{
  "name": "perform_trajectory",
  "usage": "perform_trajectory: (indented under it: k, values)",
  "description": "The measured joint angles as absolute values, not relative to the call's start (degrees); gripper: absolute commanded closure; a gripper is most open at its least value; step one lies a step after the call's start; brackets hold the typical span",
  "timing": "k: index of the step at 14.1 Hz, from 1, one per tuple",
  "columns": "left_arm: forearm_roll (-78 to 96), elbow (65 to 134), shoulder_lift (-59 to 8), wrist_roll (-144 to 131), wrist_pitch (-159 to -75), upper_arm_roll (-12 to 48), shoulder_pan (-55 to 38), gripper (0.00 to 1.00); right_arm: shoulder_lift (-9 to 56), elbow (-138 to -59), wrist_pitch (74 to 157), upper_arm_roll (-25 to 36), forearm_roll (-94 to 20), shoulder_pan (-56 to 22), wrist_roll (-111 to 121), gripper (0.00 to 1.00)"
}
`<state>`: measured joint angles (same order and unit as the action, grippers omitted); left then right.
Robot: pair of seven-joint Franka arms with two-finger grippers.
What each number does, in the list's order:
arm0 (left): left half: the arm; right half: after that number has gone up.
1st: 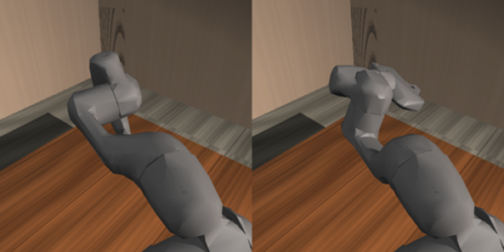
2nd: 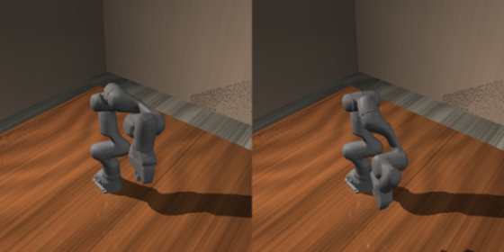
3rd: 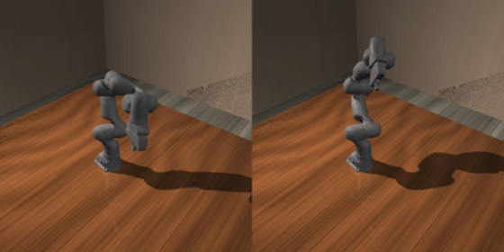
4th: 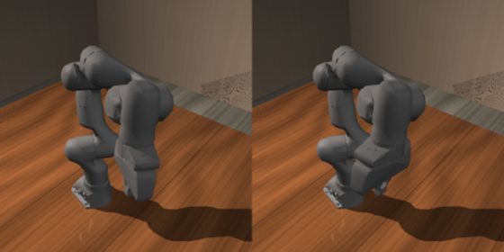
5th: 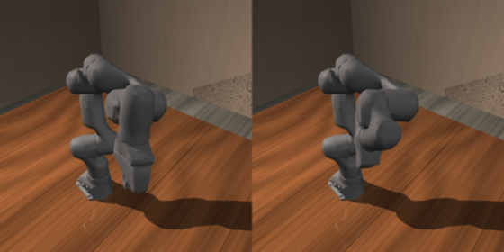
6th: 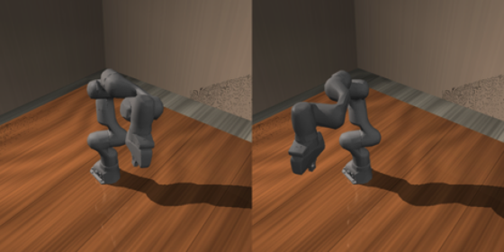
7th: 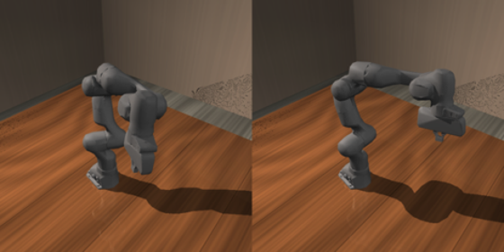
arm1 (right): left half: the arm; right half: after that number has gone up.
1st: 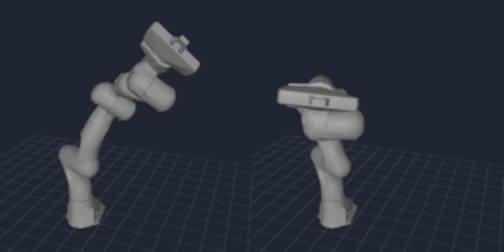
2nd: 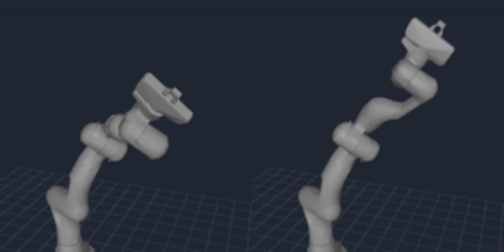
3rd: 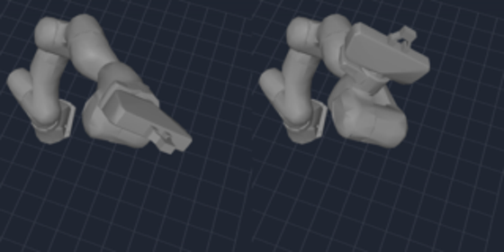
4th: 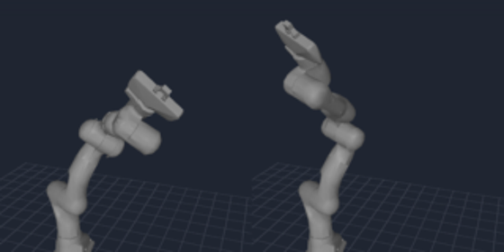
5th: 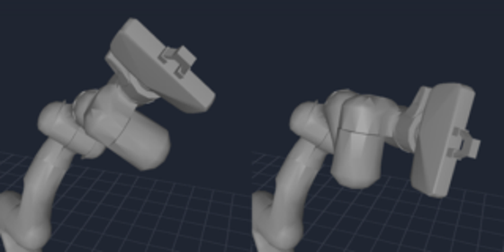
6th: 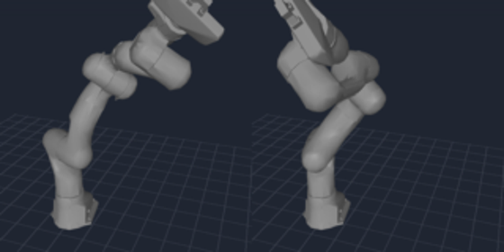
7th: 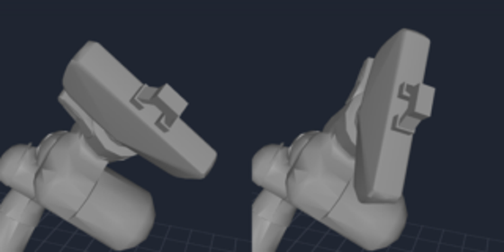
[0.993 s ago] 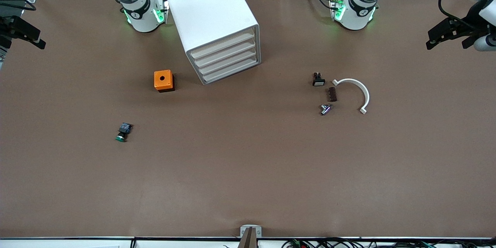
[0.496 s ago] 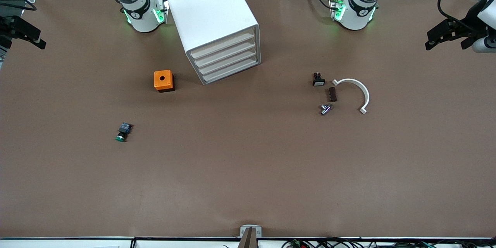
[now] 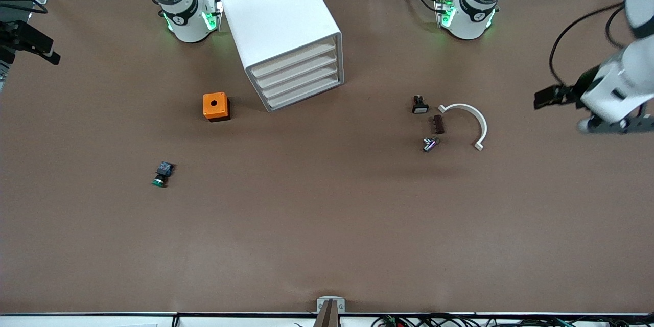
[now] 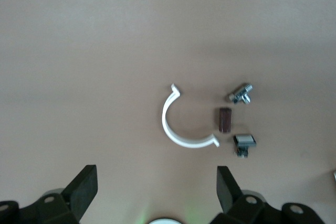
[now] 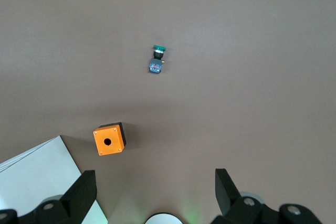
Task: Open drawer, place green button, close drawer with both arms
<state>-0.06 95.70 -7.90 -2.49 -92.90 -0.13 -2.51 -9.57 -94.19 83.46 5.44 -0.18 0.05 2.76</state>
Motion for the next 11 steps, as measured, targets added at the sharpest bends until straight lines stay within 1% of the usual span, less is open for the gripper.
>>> perform_trajectory:
  k: [3, 5, 9, 11]
  values:
    - [0.00, 95.43, -15.36, -5.85, -99.17, -0.07, -3.27, 0.00, -8.30, -93.51, 83.07, 5.14, -0.18, 0.02, 2.76, 0.00]
    - [0.00, 95.26, -19.45, -10.03, -102.66, -0.02, -4.26, 0.00, -5.15, -93.46, 83.36, 5.06, -0.17, -0.02, 2.76, 0.00]
    - [0.01, 93.39, -27.01, -26.34, -104.37, 0.08, -9.22, 0.00, 1.17, -93.16, 84.77, 5.23, 0.00, 0.08, 2.76, 0.00]
    - [0.99, 90.76, -30.24, -37.30, -103.78, 0.23, -12.22, 0.00, 4.26, -93.07, 87.96, 5.58, 0.07, 0.32, 2.76, 0.00]
